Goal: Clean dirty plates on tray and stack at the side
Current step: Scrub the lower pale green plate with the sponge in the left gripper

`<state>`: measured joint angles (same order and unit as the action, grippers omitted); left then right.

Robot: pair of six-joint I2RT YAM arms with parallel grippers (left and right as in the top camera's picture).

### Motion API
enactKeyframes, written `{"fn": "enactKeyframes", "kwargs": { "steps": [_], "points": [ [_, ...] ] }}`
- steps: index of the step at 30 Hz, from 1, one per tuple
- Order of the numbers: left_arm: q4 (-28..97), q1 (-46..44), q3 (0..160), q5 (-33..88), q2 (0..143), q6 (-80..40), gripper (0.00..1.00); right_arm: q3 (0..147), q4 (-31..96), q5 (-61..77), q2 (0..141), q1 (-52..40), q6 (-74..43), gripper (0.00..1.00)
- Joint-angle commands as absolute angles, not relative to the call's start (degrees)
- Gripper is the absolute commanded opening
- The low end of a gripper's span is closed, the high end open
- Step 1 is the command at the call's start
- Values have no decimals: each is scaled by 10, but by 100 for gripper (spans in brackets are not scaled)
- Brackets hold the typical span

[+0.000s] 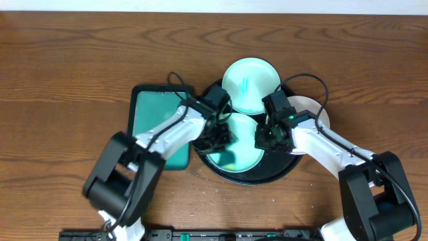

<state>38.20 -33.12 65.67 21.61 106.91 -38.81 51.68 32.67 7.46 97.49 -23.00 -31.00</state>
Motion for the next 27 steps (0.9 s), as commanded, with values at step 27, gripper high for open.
{"fn": "enactKeyframes", "kwargs": {
  "steps": [27],
  "points": [
    [133, -389, 634, 418, 1135, -369, 7, 513, 327, 45, 1000, -232, -321, 1]
  ]
}}
